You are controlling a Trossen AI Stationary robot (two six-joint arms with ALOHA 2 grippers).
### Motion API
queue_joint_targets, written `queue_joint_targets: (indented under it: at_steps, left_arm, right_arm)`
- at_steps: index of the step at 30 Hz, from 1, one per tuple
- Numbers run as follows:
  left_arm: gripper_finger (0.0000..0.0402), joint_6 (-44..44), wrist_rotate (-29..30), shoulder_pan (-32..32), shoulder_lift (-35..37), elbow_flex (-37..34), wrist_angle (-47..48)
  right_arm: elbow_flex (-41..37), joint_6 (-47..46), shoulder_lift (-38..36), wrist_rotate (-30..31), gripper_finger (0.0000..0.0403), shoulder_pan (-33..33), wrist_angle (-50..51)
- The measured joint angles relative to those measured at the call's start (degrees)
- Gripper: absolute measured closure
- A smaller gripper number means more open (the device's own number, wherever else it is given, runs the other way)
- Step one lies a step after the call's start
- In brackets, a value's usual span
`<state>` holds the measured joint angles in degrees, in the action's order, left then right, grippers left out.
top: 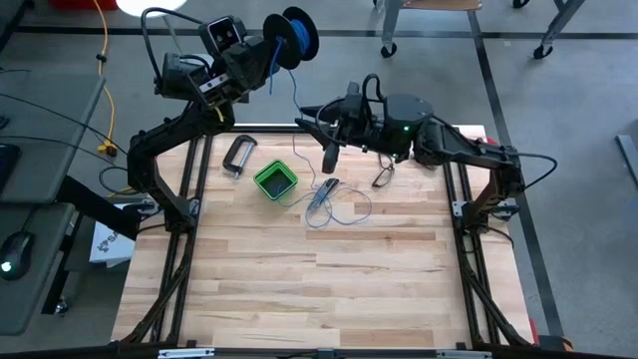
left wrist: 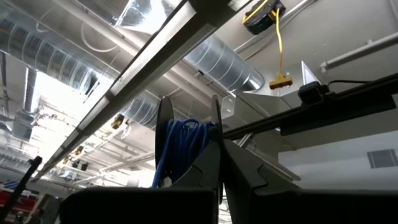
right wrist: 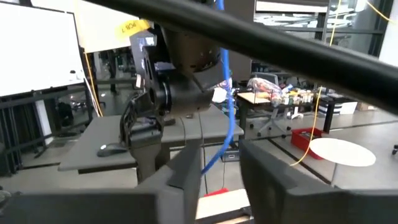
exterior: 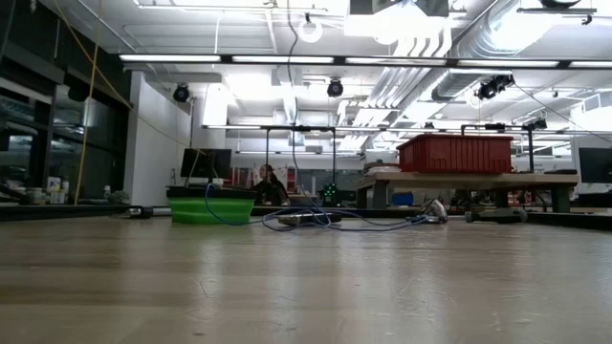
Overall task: Coil cords
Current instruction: Coil the blue wire onto the spool
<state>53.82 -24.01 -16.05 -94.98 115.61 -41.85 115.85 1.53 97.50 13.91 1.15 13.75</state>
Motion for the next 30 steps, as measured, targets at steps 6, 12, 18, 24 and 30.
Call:
queue_joint_targets:
  at_steps: [6,12,18,24,30]
  left_arm:
    - [0.0401,-0.01,-0.05,-0.43,0.03,0.0,0.02]
    - [0.0401,0.03,-1.21,-3.29,0.7,-0.02,1.33]
    - [0.0401,-2.84,-4.24,-9.5,5.65,-0.02,21.9]
    - [0.0401,-9.39,-3.45,-12.68,11.18,-0.02,43.07]
    - [0.0401,-7.32,-3.36,-12.96,13.8,-0.02,56.35]
  right_arm:
    - [0.0,-0.01,-0.4,1.5,0.0394,-1.2,1.16]
    - [0.0,0.01,-2.13,2.21,0.0401,-3.5,4.89]
    - [0.0,0.0,-5.52,2.91,0.0402,-6.02,9.52]
    - [0.0,2.61,-8.88,5.22,0.0402,-7.98,13.26]
    - [0.0,3.8,-11.11,5.24,0.0402,-7.54,12.06]
